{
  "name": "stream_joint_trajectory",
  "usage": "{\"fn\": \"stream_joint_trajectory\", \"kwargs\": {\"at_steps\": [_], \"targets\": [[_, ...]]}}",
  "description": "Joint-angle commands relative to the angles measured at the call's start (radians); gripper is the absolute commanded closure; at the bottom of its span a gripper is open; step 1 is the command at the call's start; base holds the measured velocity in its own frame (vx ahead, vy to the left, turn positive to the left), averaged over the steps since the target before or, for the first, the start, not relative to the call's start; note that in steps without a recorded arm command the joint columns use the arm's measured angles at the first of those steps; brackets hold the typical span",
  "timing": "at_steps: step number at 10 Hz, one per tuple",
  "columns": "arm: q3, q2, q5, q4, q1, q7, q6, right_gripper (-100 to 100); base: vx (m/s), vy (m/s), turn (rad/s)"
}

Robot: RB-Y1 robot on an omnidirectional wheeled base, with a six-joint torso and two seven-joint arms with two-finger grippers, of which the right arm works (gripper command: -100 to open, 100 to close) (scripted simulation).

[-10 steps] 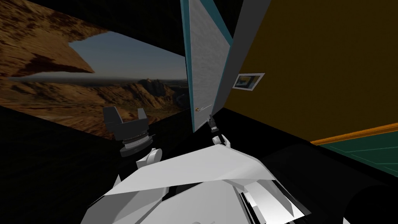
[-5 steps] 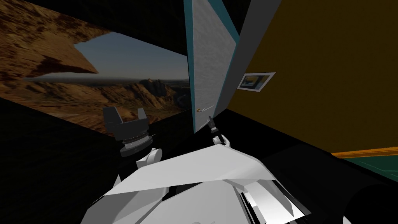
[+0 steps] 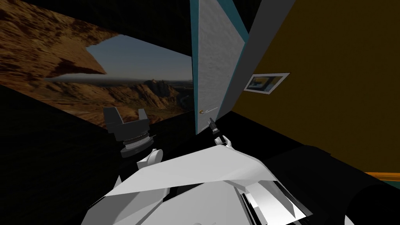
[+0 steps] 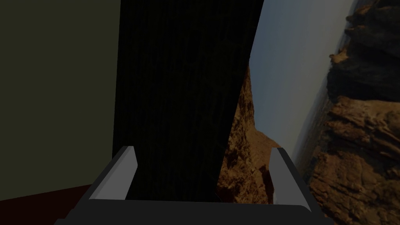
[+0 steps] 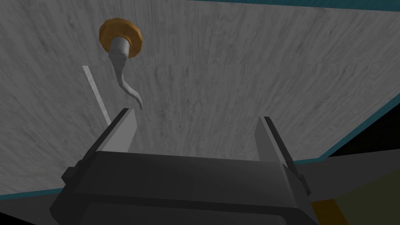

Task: Pull the door open

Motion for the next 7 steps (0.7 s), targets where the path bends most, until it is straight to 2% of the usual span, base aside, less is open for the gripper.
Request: {"fn": "stream_joint_trajectory", "kwargs": {"at_steps": [1,2,7], "targets": [[0.005,-0.005,-0.003,0.031,-0.009,-0.004,-0.005,-100,0.038,-0.068,0.072],[0.014,-0.016,-0.007,0.065,-0.022,-0.01,-0.014,-100,0.04,-0.055,0.095],[0.052,-0.069,-0.028,0.228,-0.08,-0.041,-0.054,-100,0.054,-0.087,0.174]]}}
